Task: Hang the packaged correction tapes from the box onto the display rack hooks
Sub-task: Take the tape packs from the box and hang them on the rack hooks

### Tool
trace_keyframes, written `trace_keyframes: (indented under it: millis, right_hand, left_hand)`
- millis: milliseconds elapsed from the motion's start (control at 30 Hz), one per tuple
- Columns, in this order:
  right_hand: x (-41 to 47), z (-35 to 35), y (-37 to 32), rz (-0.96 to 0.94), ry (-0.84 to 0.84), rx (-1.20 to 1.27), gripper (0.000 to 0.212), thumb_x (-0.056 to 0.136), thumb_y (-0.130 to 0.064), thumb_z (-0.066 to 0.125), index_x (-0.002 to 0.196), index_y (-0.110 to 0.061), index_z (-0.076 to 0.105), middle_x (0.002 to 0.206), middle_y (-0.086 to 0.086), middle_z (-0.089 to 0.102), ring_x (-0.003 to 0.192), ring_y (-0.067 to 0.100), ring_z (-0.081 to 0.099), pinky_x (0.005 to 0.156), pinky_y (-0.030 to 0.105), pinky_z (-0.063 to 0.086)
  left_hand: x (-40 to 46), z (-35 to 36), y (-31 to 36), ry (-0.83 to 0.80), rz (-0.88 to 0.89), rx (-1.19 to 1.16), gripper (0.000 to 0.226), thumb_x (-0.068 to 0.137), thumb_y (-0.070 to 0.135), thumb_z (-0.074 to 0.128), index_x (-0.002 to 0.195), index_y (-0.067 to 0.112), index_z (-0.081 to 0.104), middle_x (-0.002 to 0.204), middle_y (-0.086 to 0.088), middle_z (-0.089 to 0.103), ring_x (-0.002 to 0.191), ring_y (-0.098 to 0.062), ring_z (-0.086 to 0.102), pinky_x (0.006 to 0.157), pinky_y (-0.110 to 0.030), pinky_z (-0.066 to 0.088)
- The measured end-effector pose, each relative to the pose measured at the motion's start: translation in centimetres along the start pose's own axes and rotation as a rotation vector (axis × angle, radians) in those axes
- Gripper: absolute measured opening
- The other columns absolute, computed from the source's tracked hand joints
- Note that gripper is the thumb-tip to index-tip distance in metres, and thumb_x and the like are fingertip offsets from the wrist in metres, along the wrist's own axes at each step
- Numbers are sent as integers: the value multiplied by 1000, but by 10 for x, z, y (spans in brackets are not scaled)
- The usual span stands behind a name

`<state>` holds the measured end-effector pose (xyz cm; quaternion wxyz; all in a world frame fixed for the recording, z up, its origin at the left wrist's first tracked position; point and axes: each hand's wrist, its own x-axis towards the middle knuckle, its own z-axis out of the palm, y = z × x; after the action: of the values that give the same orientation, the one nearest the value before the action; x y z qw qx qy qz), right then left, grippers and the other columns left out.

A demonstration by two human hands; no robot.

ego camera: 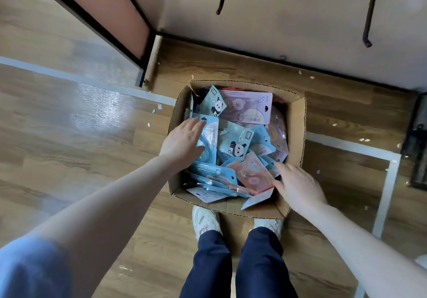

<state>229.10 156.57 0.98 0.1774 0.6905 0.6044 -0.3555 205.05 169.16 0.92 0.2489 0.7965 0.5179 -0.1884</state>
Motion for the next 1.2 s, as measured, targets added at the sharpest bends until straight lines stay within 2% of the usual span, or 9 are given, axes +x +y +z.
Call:
trace_keyframes:
  millis: [233,333,433,600,733,800,900,1033,1200]
  right_hand:
    - [25,42,3,35,-62,-20,40,96,-29,46,134,-18,39,130,3,50,119,19,50,91,29,46]
    - [37,51,-1,55,-64,-68,29,95,-15,45,124,-17,45,121,4,56,108,19,56,81,28,47]
    - [42,52,-3,59,-67,-67,28,92,-6,47,118,-17,46,112,4,59,98,20,59,71,27,44]
    - [31,53,4,-151,-86,26,43,88,-3,49,123,-26,41,117,-2,55,107,18,53,89,31,44]
    - [23,56,11,-241,-296,53,45,83,-8,49,120,-34,49,125,-9,52,115,19,47,101,36,37]
    - [19,60,11,-306,-360,-17,38,88,-20,52,122,-35,53,124,-11,53,117,17,46,103,34,34]
    - [17,59,5,-327,-248,-24,23,94,-37,49,109,-29,63,109,-10,60,108,16,53,93,31,41]
    - [21,41,-2,-317,-132,22,22,97,-34,42,90,-25,61,96,-6,58,97,16,53,77,28,39]
    - [23,23,6,-323,-7,33,15,97,-30,44,107,-30,56,96,-5,61,93,20,57,68,30,42]
  left_hand:
    - [41,21,-6,-21,12,94,70,92,29,54,148,17,13,155,-4,17,142,-21,17,113,-32,17]
    - [51,28,-4,21,-1,153,68,92,28,53,147,17,15,152,-3,23,138,-22,23,111,-35,21]
    - [53,35,-3,93,-32,175,62,90,26,55,144,18,24,143,-4,36,130,-24,33,105,-36,27]
    - [46,39,-1,143,-36,202,44,92,28,53,133,19,42,129,-4,46,119,-25,39,98,-35,30]
    - [44,31,-5,162,30,191,35,91,32,54,123,18,54,120,-4,51,114,-25,40,93,-33,29]
    - [42,27,-7,153,81,173,33,90,32,56,118,15,59,117,-4,54,110,-25,42,90,-33,29]
    - [39,20,-9,77,123,72,29,89,30,59,113,13,62,112,-6,59,104,-26,49,80,-31,34]
    - [33,11,-16,-6,101,-17,23,89,28,61,107,15,63,103,-5,65,94,-28,58,69,-31,38]
    - [19,4,-21,-27,95,-55,17,89,24,61,103,15,67,101,-4,66,93,-26,58,65,-27,34]
